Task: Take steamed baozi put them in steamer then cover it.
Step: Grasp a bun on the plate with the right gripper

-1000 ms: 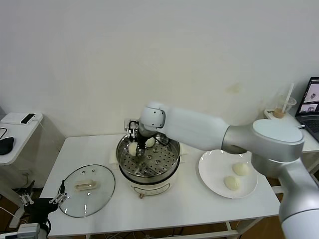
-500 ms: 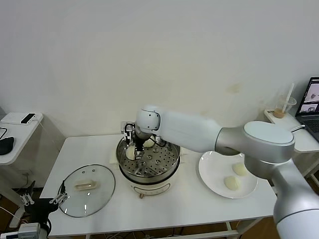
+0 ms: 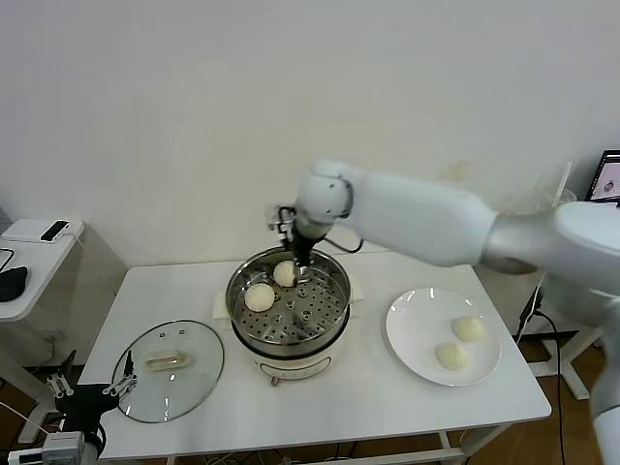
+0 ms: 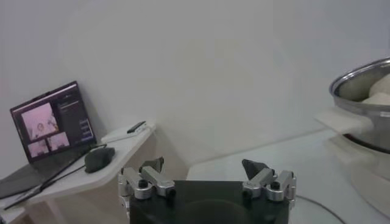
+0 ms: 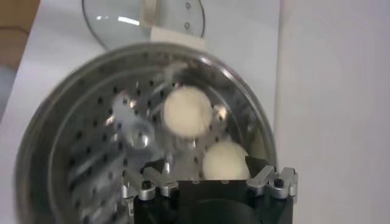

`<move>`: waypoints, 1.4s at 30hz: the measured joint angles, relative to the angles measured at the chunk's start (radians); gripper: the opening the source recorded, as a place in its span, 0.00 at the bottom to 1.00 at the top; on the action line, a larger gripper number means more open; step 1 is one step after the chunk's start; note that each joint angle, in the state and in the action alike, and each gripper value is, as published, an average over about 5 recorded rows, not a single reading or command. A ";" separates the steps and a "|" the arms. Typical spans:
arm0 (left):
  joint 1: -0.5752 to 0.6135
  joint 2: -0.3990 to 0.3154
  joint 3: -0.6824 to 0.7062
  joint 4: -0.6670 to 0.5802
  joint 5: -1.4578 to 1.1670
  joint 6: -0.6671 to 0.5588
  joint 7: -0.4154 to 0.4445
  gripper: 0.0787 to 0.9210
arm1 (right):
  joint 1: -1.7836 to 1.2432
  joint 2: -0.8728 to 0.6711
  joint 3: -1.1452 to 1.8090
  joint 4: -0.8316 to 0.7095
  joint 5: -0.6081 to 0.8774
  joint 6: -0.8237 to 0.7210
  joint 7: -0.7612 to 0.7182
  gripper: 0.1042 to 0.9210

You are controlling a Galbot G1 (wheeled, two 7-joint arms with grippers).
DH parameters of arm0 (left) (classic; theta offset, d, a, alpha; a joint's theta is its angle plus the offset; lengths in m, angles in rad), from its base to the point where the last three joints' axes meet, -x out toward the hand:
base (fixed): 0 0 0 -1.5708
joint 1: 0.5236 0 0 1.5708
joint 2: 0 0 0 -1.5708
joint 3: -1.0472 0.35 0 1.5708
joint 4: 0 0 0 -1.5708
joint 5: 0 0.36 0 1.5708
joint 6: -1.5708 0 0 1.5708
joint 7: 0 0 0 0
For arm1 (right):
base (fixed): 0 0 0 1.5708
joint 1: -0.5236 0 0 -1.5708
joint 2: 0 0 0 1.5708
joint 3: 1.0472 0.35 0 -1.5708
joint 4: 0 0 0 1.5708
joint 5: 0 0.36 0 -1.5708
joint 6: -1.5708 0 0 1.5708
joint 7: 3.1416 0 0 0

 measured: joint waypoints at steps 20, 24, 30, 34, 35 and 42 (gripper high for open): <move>0.007 0.022 0.034 0.003 0.023 0.000 0.004 0.88 | -0.114 -0.574 0.076 0.270 -0.262 0.193 -0.140 0.88; 0.008 0.020 0.041 0.010 0.028 -0.001 0.004 0.88 | -0.216 -0.649 0.143 0.285 -0.315 0.218 -0.145 0.88; 0.010 0.021 0.043 0.016 0.033 0.000 0.005 0.88 | -0.397 -0.710 0.257 0.294 -0.386 0.243 -0.149 0.88; 0.009 0.020 0.041 0.020 0.033 0.001 0.006 0.88 | -0.509 -0.724 0.334 0.284 -0.427 0.255 -0.148 0.88; 0.009 0.020 0.040 0.022 0.033 0.001 0.006 0.88 | -0.533 -0.725 0.351 0.279 -0.437 0.258 -0.147 0.88; 0.010 0.018 0.030 0.035 0.034 0.002 0.006 0.88 | -0.656 -0.711 0.441 0.221 -0.485 0.272 -0.134 0.88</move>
